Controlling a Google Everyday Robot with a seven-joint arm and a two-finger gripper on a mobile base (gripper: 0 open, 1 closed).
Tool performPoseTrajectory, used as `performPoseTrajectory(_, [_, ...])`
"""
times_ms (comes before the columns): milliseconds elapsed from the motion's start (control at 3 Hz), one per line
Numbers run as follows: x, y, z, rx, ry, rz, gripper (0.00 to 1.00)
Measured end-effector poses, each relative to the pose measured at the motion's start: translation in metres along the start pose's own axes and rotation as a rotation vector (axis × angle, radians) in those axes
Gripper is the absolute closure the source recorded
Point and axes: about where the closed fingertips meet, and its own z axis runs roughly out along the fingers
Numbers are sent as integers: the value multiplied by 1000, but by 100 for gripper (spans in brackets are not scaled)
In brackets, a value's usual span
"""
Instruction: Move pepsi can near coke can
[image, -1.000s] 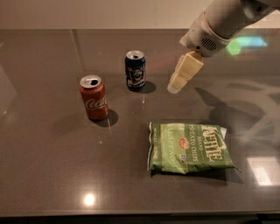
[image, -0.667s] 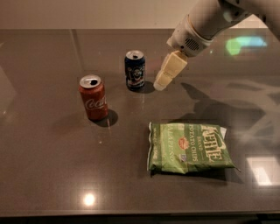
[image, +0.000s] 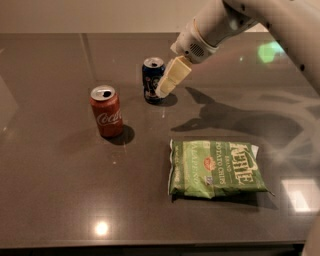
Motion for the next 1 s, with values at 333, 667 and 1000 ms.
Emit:
performPoseTrajectory(333, [-11, -15, 15, -15, -37, -1, 0])
performPoseTrajectory(667, [-14, -27, 27, -30, -54, 4, 0])
performPoseTrajectory(1000, [-13, -35, 34, -45, -64, 13, 17])
